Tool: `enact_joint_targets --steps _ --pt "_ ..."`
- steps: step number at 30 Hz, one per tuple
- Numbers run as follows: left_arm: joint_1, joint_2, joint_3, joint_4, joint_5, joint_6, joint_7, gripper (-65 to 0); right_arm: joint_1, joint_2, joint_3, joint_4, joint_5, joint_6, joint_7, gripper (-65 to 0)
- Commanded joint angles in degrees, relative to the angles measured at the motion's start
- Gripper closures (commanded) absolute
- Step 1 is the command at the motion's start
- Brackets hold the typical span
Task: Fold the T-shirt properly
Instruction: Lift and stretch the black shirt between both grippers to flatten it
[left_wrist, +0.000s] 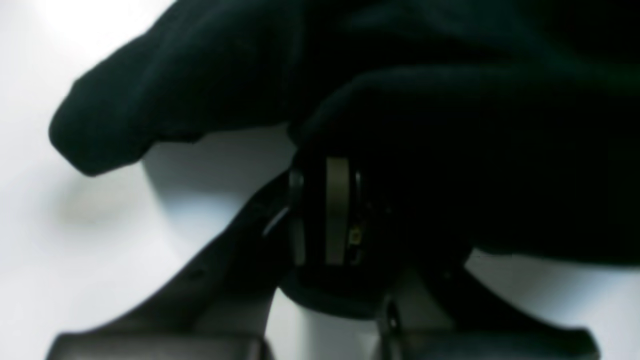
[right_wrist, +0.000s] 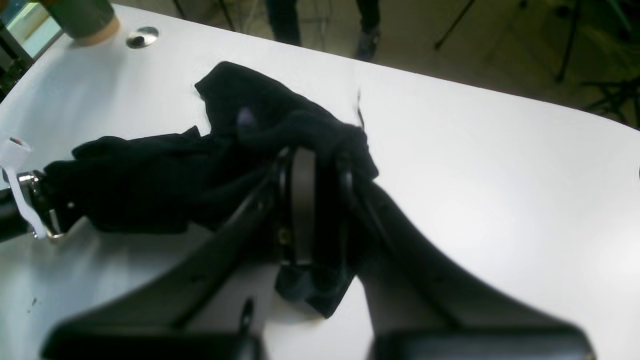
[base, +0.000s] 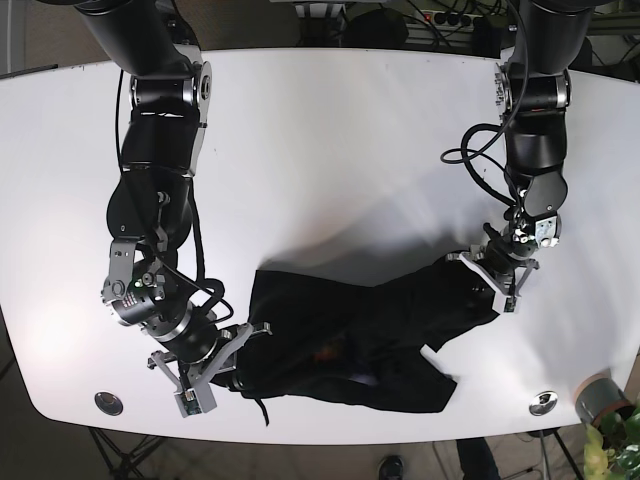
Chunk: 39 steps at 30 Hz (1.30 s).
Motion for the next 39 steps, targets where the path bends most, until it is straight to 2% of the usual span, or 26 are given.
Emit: enact_joint_targets --steps 1,9,14,19,22,30,39 --pt "1.2 -2.0 -0.6 3.7 1.5 -0.3 6.6 0.0 2.0 0.3 1.0 1.0 0.7 0.13 2.0 -2.2" --pt "6.0 -2.3 -9.1 25.7 1.6 -0.3 16.0 0.0 2.3 4.5 2.8 0.8 0.6 -0.31 2.1 -2.2" --pt "6.2 -2.3 -12.6 33.9 1.6 -2.7 19.2 0.0 4.2 5.4 3.0 -2.0 0.6 -0.4 3.8 -2.2" --pt "3.7 -2.5 -15.8 40.1 1.7 -3.5 23.5 0.0 7.5 7.7 3.0 -4.2 0.6 -0.4 3.8 -2.2" --pt "0.6 -2.7 -17.1 41.7 1.7 -3.5 26.2 0.0 9.9 8.0 3.0 -4.8 0.6 -0.4 3.8 -2.2" --pt "-12.0 -6.2 -21.0 42.2 1.7 -3.5 31.7 0.0 20.5 11.1 2.8 -10.6 0.7 -0.23 3.8 -2.2" --pt "-23.2 -10.8 -20.9 41.9 1.8 -3.4 33.0 0.0 30.5 14.0 1.1 -12.8 1.0 0.04 3.7 -2.2"
